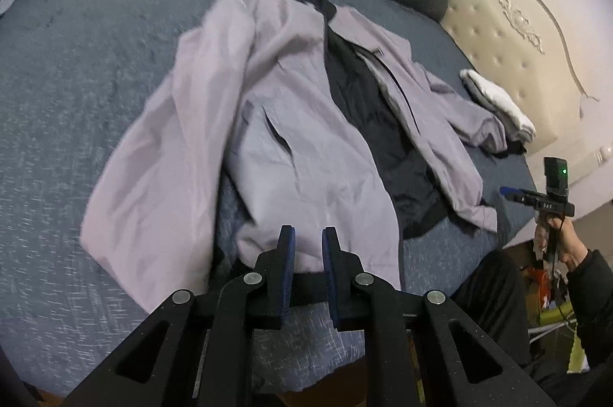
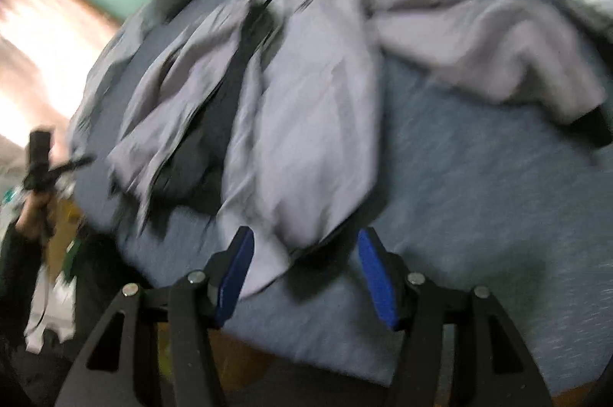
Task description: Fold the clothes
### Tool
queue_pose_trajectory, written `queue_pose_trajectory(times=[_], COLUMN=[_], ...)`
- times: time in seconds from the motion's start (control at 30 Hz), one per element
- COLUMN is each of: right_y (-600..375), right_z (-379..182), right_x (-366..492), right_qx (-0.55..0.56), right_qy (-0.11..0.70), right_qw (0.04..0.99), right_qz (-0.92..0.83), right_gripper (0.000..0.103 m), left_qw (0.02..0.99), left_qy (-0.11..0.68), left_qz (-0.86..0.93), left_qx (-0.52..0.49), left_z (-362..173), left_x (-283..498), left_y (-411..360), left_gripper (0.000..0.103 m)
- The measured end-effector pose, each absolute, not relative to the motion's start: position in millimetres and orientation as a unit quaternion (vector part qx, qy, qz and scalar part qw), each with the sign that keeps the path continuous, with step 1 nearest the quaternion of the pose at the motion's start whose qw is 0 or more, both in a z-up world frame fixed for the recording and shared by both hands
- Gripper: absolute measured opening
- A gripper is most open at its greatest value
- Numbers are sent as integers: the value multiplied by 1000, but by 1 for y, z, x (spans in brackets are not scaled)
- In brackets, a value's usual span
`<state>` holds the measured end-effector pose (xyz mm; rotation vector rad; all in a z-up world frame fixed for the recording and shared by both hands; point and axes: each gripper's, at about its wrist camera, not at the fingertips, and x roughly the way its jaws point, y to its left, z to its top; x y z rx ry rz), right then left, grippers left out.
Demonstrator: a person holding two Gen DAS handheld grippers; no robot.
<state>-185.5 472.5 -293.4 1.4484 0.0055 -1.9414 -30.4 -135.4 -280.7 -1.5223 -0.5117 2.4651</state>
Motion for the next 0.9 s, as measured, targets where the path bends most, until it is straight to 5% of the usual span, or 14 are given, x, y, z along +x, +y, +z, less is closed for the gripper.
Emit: queue_pose_trajectory(times=[0.3, 0.43, 0.73, 0.9], right_y=[439, 450, 477, 486], right_z=[-321, -328, -320, -322], right_x=[-208, -215, -214, -219], right_qx=[569, 568, 549, 549], right_qy=[22, 2, -27, -40], right_qw=[342, 321, 316, 319], right_qz=[-747, -758, -774, -771], right_gripper=[58, 58, 58, 58], left_qw=[103, 128, 193, 203], left_qy=[-194, -198, -224, -242], left_qz=[832, 819, 769, 752], left_qx=[-509, -523, -566, -578], left_z=[-278, -291, -346, -372], left_x=[-48, -75, -158, -197], left_y=[-120, -85, 32, 79], left_gripper=[18, 34, 36, 47])
